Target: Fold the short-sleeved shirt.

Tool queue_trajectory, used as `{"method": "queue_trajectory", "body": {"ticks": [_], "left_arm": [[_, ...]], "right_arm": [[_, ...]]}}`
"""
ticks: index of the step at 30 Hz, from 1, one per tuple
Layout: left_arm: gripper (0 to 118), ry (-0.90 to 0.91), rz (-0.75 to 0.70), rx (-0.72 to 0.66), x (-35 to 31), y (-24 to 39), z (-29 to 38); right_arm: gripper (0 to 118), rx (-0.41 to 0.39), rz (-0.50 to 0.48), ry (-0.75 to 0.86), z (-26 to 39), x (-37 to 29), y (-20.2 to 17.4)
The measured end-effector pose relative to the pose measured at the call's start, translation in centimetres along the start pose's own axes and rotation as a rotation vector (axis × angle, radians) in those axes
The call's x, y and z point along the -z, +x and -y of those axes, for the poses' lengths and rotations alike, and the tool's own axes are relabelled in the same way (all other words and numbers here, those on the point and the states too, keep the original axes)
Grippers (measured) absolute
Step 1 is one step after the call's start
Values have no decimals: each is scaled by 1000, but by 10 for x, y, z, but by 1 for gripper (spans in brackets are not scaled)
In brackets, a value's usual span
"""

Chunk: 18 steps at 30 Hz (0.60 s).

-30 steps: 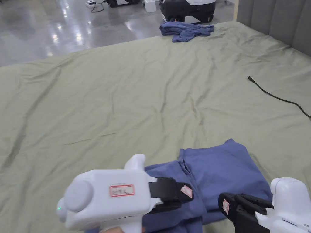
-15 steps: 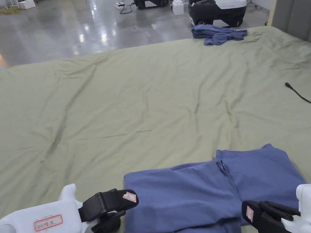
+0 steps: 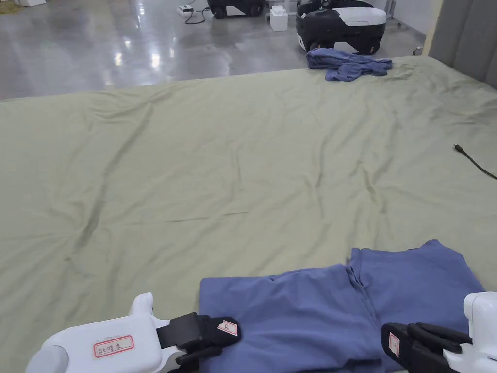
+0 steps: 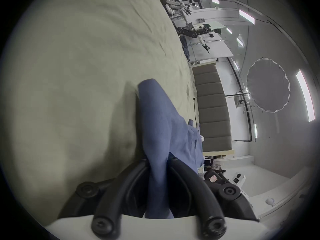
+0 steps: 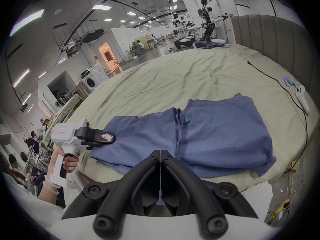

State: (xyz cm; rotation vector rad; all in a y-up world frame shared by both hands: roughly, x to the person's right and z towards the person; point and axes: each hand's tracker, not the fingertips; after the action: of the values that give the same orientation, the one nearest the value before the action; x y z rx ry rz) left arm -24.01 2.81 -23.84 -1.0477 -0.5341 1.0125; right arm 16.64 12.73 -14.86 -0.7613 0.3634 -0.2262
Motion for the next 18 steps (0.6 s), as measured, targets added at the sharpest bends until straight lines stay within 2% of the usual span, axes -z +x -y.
{"method": "queue_trajectory", "body": {"ticks": [4,13,18], "left_arm": [[11,29,0,-27,-37,-12,-7],[11,154,-303,-4,-166,-27,-20],[11,238,-417,11,-197,6,-15]], "right_arm": [[3,-7,-7,5,-3,3,-11],[3,-15,-65,-5,5,6,-11],[3,20,-79,-2,11,6,2]]}}
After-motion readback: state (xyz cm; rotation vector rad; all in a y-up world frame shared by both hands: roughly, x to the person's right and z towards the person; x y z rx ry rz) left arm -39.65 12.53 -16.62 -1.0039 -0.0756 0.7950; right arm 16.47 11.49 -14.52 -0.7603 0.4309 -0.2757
